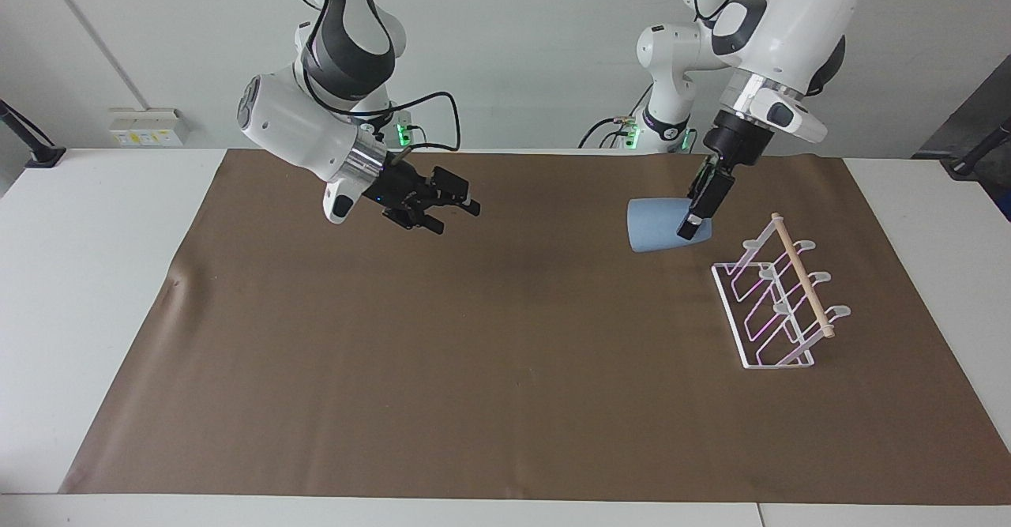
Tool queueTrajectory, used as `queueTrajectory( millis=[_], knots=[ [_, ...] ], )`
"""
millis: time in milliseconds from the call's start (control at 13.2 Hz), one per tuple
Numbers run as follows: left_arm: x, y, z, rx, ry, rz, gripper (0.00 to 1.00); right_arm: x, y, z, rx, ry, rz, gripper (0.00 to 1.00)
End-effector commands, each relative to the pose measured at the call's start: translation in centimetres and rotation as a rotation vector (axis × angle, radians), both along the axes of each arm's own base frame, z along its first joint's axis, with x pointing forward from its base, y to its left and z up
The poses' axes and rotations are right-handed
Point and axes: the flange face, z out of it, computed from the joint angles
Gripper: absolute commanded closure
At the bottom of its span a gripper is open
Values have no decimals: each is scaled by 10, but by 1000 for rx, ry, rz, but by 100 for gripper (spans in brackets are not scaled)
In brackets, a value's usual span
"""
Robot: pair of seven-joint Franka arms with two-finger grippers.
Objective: Hang cup on cup holder
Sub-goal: 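Open the right gripper and pull back while the left gripper carries the cup, then lower the cup onto the rack peg with the left gripper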
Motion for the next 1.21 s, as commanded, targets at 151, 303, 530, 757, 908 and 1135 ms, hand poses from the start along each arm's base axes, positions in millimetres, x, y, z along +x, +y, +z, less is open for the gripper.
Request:
queueTrajectory(
  millis=[151,303,530,757,908,1135],
  knots=[
    [11,53,-7,311,-91,-163,100,10,-27,6,-275,-120,42,0],
    [15,77,-8,433,-110,-222,100,11,-35,3,-420,-151,101,0],
    [20,80,-21,603,-147,-277,100,12,-49,3,-593,-176,150,0],
    [33,100,-41,718,-179,-300,100,11,-70,21,-679,-186,159,0],
    [43,112,-53,751,-193,-303,100,12,-87,51,-716,-155,157,0],
    [54,112,-76,795,-208,-347,100,7,-119,93,-721,-124,110,0]
  ],
)
